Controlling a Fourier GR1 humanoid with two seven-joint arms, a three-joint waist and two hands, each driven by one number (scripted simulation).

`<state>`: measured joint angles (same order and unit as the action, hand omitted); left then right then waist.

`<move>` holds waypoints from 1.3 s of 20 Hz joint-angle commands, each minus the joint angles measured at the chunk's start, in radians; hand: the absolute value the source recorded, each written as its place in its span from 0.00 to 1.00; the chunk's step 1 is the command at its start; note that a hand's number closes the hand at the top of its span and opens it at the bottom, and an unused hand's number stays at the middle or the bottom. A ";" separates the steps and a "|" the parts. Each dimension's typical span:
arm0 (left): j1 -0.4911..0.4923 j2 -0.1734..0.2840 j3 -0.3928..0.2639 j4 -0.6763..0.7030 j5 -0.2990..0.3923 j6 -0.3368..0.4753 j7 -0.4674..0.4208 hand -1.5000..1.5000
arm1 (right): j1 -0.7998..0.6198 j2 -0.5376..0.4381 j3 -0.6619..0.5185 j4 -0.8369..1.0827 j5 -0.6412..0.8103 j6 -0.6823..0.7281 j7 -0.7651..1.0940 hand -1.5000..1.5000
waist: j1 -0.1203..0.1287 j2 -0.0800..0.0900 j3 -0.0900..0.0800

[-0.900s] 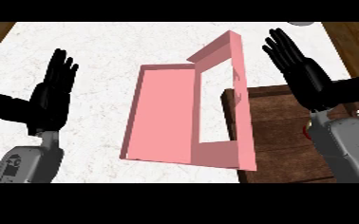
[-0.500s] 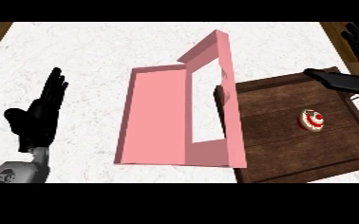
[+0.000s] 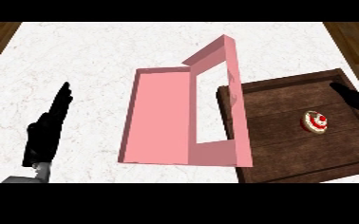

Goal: Pick the cupcake from the tray and place it in the cardboard box

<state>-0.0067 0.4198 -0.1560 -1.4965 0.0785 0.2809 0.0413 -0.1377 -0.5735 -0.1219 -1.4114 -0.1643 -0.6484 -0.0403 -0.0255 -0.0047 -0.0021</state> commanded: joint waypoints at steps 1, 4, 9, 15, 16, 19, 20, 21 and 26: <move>-0.008 0.033 0.026 0.008 0.015 -0.038 0.014 0.50 | 0.132 -0.142 0.063 -0.081 0.086 0.051 0.155 0.00 | -0.002 -0.001 -0.002; 0.044 -0.005 -0.037 -0.061 -0.039 0.013 0.030 0.50 | 0.180 -0.271 0.114 -0.098 0.156 0.124 0.279 0.00 | 0.009 -0.005 -0.003; 0.002 -0.001 -0.007 0.000 -0.024 -0.008 0.005 0.50 | 0.185 -0.467 0.179 -0.198 0.121 0.387 0.526 0.00 | 0.011 0.002 -0.006; -0.034 -0.038 -0.043 -0.017 -0.060 0.019 0.071 0.50 | 0.160 -0.538 0.261 -0.369 0.016 0.601 0.803 0.00 | 0.019 0.004 -0.001; 0.003 -0.028 -0.028 0.000 -0.043 -0.012 0.009 0.50 | 0.126 -0.519 0.282 -0.408 0.036 0.578 0.887 0.00 | 0.031 0.004 -0.001; -0.028 -0.013 0.014 0.019 -0.045 -0.029 0.022 0.50 | 0.070 -0.479 0.285 -0.384 0.026 0.628 0.955 0.00 | 0.031 0.006 0.001; 0.008 0.011 0.032 0.018 -0.021 -0.075 -0.020 0.50 | 0.046 -0.482 0.269 -0.334 0.017 0.665 0.957 0.00 | 0.035 0.006 0.001; 0.013 -0.004 0.011 -0.048 -0.048 -0.045 0.037 0.50 | 0.006 -0.426 0.316 -0.402 0.067 0.611 1.057 0.00 | 0.038 0.005 0.001; 0.015 -0.025 0.039 -0.021 -0.057 -0.071 0.006 0.50 | 0.009 -0.314 0.357 -0.306 0.216 0.616 1.045 0.00 | 0.034 0.005 0.002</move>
<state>0.0007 0.3843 -0.1497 -1.5065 0.0171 0.2396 0.0561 -0.0992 -0.9645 0.2008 -1.7777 -0.0325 -0.0424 0.9713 0.0060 0.0001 -0.0012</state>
